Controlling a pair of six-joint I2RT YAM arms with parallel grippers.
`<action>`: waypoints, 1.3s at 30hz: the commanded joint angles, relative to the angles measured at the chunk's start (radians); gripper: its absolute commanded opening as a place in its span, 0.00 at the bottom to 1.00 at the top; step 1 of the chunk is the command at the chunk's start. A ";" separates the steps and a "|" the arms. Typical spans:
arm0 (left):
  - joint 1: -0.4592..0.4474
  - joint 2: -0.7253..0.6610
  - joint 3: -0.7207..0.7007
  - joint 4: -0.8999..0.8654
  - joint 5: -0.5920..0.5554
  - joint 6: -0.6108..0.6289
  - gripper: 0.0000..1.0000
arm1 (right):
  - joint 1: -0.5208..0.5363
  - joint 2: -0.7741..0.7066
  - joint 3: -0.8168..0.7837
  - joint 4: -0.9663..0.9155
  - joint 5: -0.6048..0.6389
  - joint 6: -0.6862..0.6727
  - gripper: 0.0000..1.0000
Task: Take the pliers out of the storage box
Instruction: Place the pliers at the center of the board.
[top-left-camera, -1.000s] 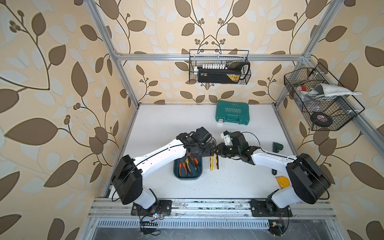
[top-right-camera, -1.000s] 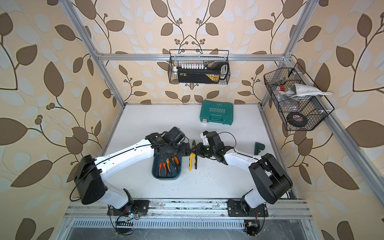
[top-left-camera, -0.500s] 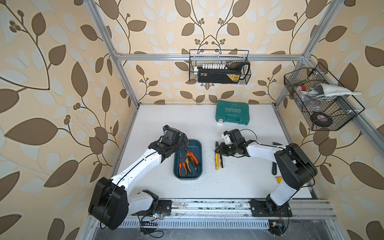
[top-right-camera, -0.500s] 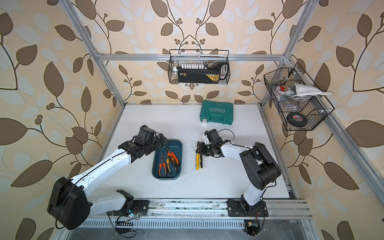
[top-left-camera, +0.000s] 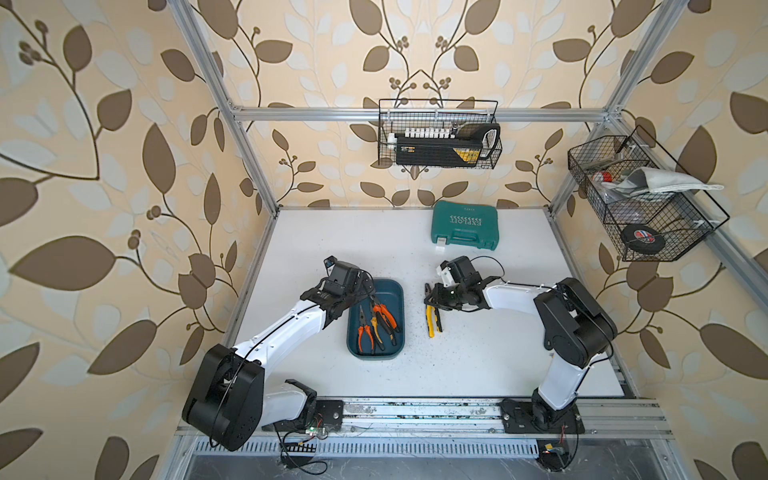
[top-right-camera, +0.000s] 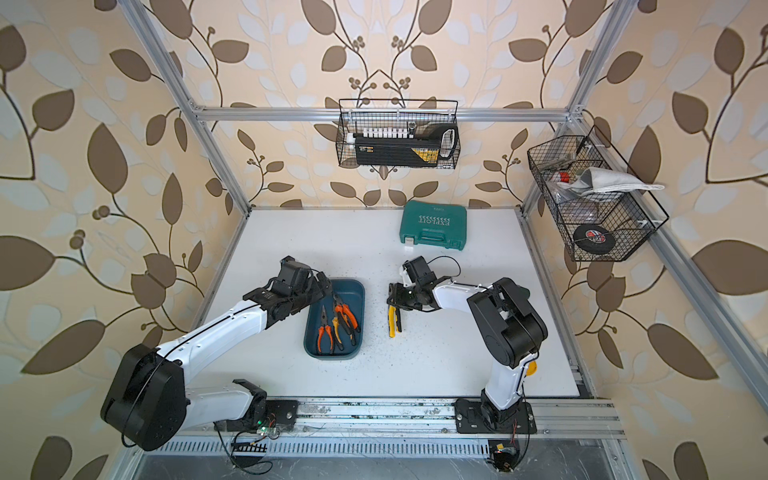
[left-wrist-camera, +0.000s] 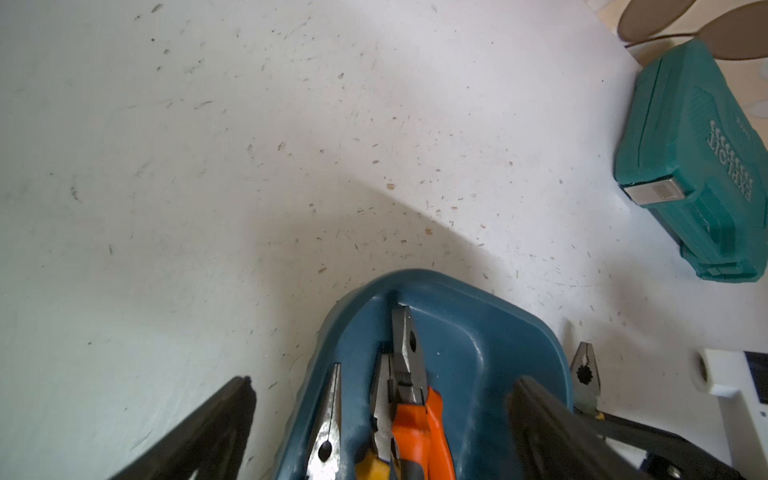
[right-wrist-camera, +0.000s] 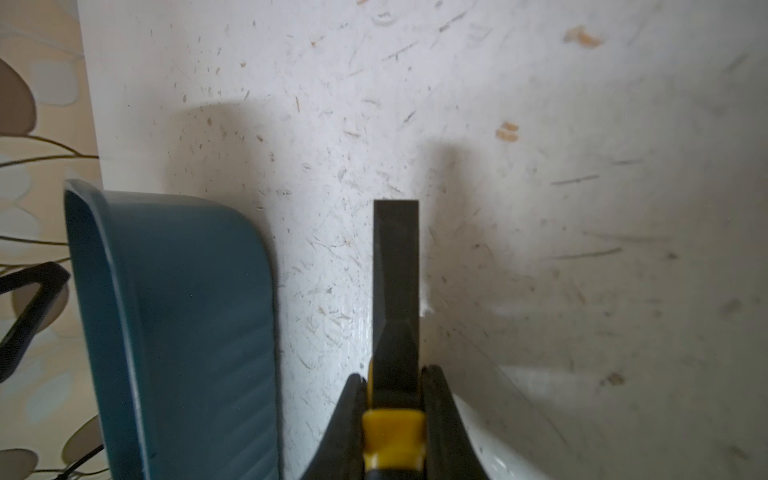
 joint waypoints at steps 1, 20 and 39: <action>-0.001 -0.047 -0.030 0.035 -0.018 0.016 0.99 | 0.015 0.048 0.022 -0.046 0.146 -0.065 0.01; -0.002 -0.045 -0.024 0.031 -0.006 0.030 0.99 | 0.018 0.054 -0.010 -0.055 0.235 -0.062 0.41; -0.012 -0.017 0.100 -0.116 0.037 0.120 0.98 | 0.017 -0.225 0.027 -0.233 0.343 -0.163 0.50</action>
